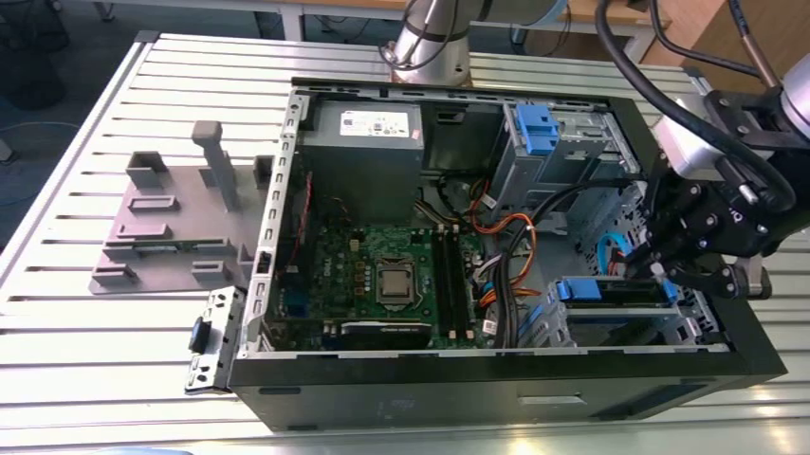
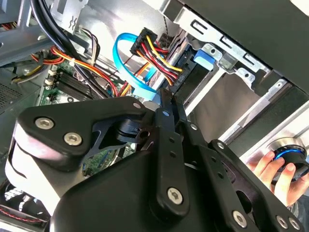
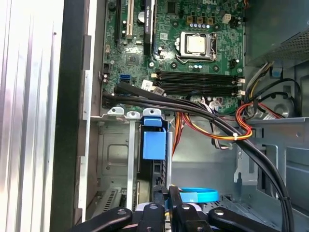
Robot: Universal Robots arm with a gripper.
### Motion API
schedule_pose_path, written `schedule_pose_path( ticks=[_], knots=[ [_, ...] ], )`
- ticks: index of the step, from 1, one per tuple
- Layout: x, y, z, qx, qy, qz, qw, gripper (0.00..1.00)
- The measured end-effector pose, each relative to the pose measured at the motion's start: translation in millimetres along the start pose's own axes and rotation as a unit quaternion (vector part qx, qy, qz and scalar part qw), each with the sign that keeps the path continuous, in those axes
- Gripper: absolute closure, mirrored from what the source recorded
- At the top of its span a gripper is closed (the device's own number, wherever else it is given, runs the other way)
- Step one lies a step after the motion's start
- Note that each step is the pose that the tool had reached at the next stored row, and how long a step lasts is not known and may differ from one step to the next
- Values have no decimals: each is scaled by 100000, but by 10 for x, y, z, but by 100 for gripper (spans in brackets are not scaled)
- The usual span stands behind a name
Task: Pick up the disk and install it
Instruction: 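Insert the second disk wire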
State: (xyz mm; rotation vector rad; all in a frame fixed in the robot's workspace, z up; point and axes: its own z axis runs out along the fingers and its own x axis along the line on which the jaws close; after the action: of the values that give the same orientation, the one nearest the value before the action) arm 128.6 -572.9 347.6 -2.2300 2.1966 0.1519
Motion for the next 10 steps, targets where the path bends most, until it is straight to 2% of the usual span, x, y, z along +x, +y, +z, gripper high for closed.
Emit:
schedule_pose_path(
  ticks=[4, 10],
  knots=[
    [12, 1, 11, -106, 102, -1454, 99989, 84],
    [15, 24, 38, -110, 86, -1499, 99989, 84]
  ],
)
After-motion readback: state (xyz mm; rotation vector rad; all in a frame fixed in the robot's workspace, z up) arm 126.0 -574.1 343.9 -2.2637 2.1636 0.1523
